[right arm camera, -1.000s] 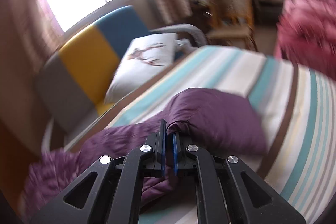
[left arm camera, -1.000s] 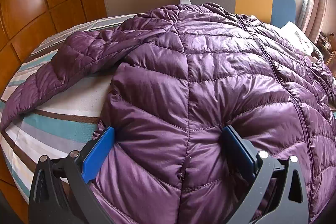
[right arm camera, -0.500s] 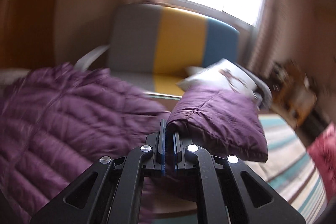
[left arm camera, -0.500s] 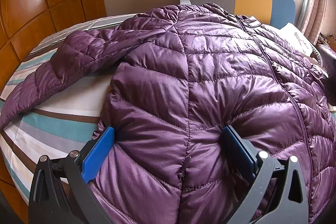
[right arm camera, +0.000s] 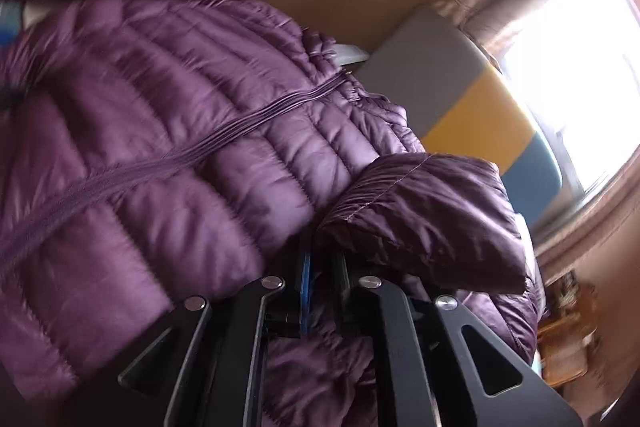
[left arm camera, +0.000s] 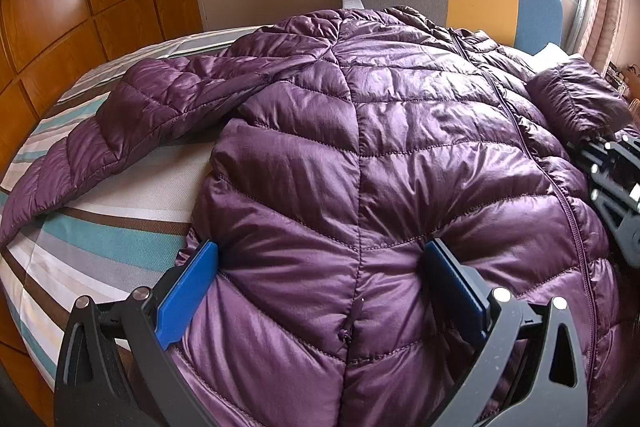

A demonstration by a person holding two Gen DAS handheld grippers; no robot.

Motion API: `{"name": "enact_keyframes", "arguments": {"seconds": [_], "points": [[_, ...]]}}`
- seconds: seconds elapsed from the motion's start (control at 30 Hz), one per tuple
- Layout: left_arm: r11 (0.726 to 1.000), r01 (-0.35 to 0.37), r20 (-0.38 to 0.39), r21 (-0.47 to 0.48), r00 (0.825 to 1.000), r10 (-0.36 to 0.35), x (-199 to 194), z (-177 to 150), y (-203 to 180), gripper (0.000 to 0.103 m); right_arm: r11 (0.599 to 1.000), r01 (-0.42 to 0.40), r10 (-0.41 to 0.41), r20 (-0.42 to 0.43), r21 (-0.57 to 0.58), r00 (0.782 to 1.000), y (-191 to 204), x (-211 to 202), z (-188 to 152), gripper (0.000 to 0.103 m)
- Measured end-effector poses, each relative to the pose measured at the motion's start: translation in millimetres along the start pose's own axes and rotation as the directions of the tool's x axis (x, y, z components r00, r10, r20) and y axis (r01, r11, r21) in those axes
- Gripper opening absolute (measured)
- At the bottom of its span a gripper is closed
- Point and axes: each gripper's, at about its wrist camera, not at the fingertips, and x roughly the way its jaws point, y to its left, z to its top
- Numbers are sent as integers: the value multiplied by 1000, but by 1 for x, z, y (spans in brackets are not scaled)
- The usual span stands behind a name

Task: Fold large clothes

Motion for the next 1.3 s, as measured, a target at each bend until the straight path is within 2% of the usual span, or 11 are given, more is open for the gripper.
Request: {"name": "enact_keyframes", "arguments": {"seconds": [0.07,0.2,0.33,0.47,0.6,0.7,0.9,1.0,1.13,1.23,1.3], "points": [[1000,0,-1,-1,1000,0,0,0,0,101,999,-26,26,3,30,1000,-5,-6,-2,10],[1000,-5,-20,3,1000,5,-2,5,-2,101,991,-37,31,54,126,998,-19,-31,-11,66],[997,41,39,64,998,-44,-22,21,-21,101,962,-7,-15,78,273,997,-42,-50,-22,68],[990,42,62,136,997,-51,-21,31,-44,101,855,-37,-12,91,517,996,-88,-53,-41,68],[989,-1,20,148,1000,-2,-1,23,-47,101,774,-119,49,129,621,990,-110,-36,-32,68],[996,25,18,80,999,-27,-2,15,-35,101,770,-160,117,109,618,987,-105,-11,-11,68],[999,42,11,35,999,-42,-6,15,-23,101,856,-289,222,198,430,955,-54,-17,29,68],[998,54,16,43,998,-55,-7,22,-29,101,893,-217,148,197,395,969,-47,-36,22,68],[994,91,41,62,995,-94,-9,39,-49,101,860,-40,-28,126,508,992,-69,-48,-11,68],[988,137,64,77,988,-142,-10,61,-73,101,768,112,-161,21,630,987,-95,-52,-41,68],[976,172,89,131,979,-184,-14,77,-101,101,657,233,-256,-79,717,964,-116,-58,-67,76]]}}
